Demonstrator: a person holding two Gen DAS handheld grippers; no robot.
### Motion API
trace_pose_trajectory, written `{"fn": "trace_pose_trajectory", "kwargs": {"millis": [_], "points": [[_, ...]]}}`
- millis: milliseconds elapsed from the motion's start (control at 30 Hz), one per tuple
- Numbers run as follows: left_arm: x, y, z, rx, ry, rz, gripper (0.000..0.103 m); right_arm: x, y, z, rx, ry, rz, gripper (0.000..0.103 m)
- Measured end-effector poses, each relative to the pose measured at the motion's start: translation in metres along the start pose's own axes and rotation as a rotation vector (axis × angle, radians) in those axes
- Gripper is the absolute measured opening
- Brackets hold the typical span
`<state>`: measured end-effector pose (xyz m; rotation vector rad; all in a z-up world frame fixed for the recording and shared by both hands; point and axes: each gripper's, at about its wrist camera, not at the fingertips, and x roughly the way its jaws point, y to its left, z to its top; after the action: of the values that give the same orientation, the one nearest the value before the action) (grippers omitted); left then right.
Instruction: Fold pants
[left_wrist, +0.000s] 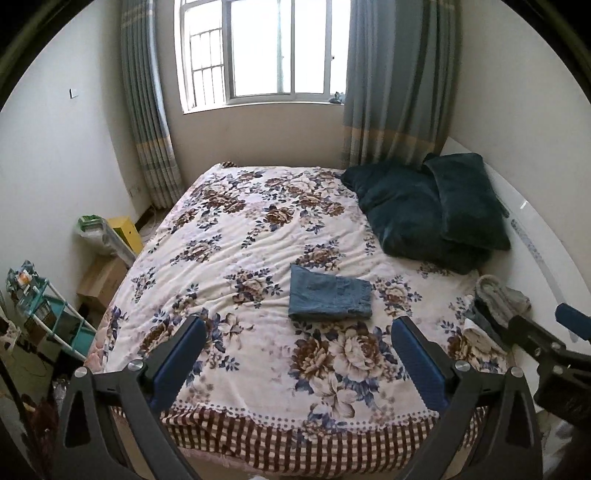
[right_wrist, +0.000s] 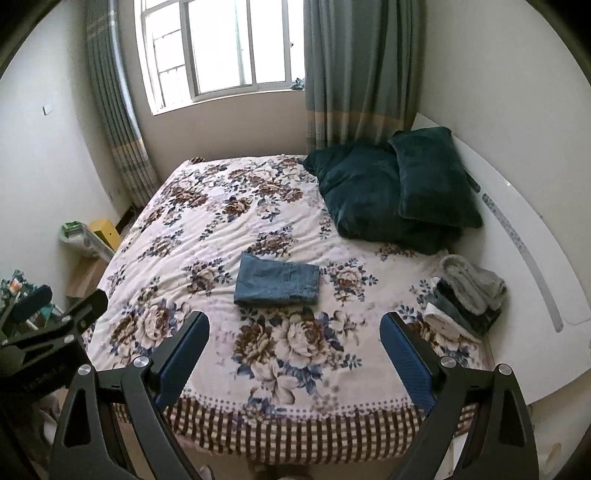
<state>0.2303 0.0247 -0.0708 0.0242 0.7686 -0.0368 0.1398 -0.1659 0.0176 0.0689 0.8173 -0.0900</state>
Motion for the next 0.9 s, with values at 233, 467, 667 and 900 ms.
{"fn": "trace_pose_trajectory", "kwargs": {"millis": [233,467,667,900], "points": [[0.038,-0.010,0.011,0.021,0.030,0.044,0.103,0.054,-0.005,0.028,0.008,0.012,-0.050,0.099],[0.074,-0.018,0.010,0.037,0.093,0.065,0.103,0.098,-0.011,0.035,0.013,0.066,-0.074,0.099],[0.084,-0.020,0.010,0.039,0.109,0.076,0.103,0.121,-0.016,0.032,0.023,0.096,-0.080,0.100],[0.087,-0.021,0.010,0.030,0.107,0.064,0.103,0.129,-0.019,0.032,0.023,0.099,-0.077,0.100]]}}
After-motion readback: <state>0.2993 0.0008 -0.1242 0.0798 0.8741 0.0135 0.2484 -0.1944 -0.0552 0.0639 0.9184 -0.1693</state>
